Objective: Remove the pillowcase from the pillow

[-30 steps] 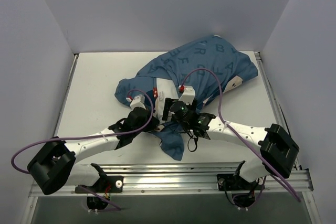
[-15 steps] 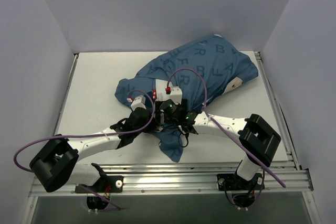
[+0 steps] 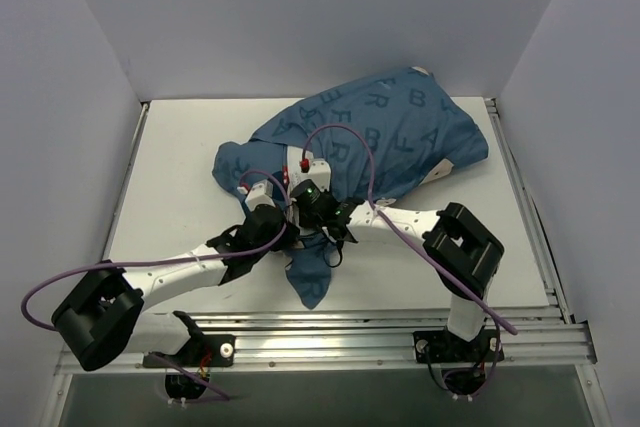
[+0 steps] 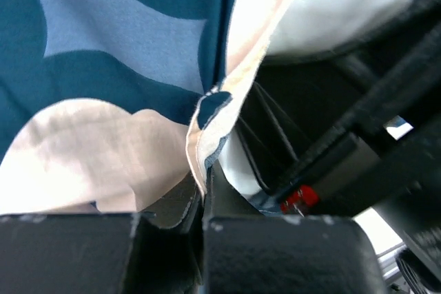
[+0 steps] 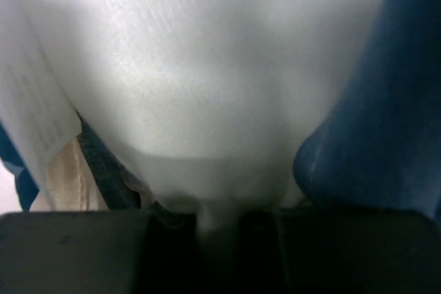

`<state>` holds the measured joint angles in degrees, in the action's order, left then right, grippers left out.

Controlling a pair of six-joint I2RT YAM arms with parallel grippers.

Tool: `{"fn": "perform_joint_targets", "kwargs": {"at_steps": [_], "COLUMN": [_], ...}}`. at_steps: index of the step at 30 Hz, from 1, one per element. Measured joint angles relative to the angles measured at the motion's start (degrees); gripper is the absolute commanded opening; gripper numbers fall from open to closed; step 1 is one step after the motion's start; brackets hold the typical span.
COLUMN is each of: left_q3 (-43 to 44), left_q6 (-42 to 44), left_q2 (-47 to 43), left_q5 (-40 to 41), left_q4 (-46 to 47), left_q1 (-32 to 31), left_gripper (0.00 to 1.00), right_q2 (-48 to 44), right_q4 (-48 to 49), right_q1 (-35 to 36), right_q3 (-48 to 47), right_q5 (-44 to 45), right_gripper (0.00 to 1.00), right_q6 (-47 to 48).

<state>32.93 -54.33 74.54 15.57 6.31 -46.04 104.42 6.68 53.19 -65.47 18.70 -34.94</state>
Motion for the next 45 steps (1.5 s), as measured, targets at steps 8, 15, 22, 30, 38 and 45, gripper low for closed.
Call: {"fn": "perform_joint_targets", "kwargs": {"at_steps": [8,15,22,30,38,45], "left_q3": [0.22,0.90,0.90,2.60,6.19,7.74], "left_q6": [-0.59,-0.66,-0.76,-0.26,0.96,1.46], "left_q2": [-1.25,-4.92,-8.59,-7.48,-4.13,-3.26], "left_q5": [1.40,3.65,4.42,4.28,5.05,5.11], "left_q4": [0.74,-0.11,-2.01,-2.43,-1.38,-1.66], "left_q1": [-1.25,-2.01,-2.01,-2.03,-2.01,-2.01], "left_gripper": [0.03,0.02,0.02,0.02,0.02,0.02], "right_q2": [-0.59,-0.90,-1.44,-2.23,-2.23,-2.23], "right_q4": [3.98,4.07,2.75,-2.32,-10.88,-15.58], "right_q1": [-4.33,-8.22,-13.22,-16.13,-18.18,-19.80], "right_q3": [0.44,-2.51,-4.76,-9.60,-19.52,-24.37], "right_q5": [-7.04,-10.36,-16.37,-20.92,-22.23,-22.80], "right_gripper": [0.00,0.00,0.00,0.00,0.00,0.00], "right_q6": [-1.51,-1.64,-2.58,-4.57,-6.51,-7.63]}}
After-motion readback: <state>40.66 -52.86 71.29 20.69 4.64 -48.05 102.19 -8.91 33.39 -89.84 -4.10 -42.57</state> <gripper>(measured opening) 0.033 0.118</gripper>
